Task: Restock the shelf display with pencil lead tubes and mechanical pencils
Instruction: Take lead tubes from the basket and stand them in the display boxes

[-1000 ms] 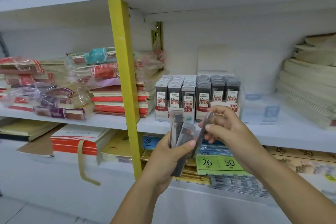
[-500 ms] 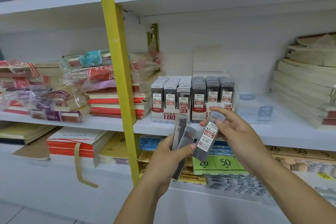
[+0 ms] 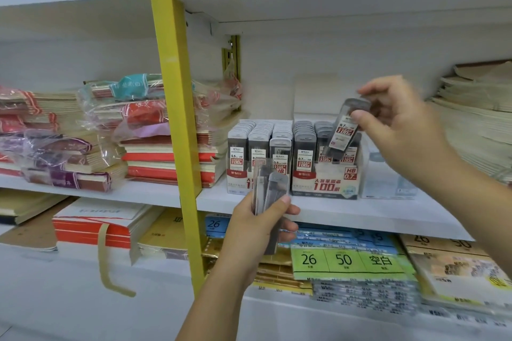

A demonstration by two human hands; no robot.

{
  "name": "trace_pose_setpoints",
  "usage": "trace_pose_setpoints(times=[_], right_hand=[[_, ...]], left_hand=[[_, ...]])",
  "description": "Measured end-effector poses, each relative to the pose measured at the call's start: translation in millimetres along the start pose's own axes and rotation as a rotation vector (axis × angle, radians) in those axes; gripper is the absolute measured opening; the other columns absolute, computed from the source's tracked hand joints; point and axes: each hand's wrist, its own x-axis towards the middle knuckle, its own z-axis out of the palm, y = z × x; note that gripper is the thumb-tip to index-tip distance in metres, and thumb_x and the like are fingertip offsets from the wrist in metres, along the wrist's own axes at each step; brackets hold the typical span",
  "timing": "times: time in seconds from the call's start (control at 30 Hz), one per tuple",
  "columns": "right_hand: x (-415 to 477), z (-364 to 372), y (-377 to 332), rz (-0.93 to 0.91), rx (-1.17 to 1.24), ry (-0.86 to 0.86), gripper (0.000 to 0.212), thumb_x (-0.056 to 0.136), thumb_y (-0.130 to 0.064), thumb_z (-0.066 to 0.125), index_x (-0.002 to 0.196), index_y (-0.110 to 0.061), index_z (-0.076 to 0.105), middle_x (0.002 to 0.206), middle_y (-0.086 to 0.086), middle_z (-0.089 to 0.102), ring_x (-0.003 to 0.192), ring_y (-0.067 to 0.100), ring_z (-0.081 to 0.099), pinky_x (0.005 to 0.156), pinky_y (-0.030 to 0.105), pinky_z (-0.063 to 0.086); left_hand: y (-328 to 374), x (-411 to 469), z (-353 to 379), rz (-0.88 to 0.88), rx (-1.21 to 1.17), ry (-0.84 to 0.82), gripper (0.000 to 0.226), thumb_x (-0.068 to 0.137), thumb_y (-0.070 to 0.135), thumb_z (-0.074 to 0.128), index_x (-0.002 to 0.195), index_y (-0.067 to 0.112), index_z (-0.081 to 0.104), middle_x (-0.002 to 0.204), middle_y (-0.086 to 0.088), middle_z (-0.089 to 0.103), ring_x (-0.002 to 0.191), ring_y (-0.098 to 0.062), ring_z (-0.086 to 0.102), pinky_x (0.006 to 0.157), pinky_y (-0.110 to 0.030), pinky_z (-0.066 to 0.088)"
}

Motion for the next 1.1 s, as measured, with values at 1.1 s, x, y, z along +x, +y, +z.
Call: trace_pose_setpoints(times=[1.1], right_hand=[[-98.1,41.4,0.2,0.471,0.524,-0.247,0.009,0.091,-0.026,0.066,0.091,-0.032,0.073,0.069,-0.009,0.068,0.061,0.005,0.06,0.058,0.016,0.048]], left_hand=[[9.0,-32.6,19.6,-0.082,0.06,-0.222,0.029,0.087,0.042,0.072,0.113,0.03,0.071,0.106,-0.005,0.077,0.082,-0.014,0.072,0.062,-0.024,0.055]])
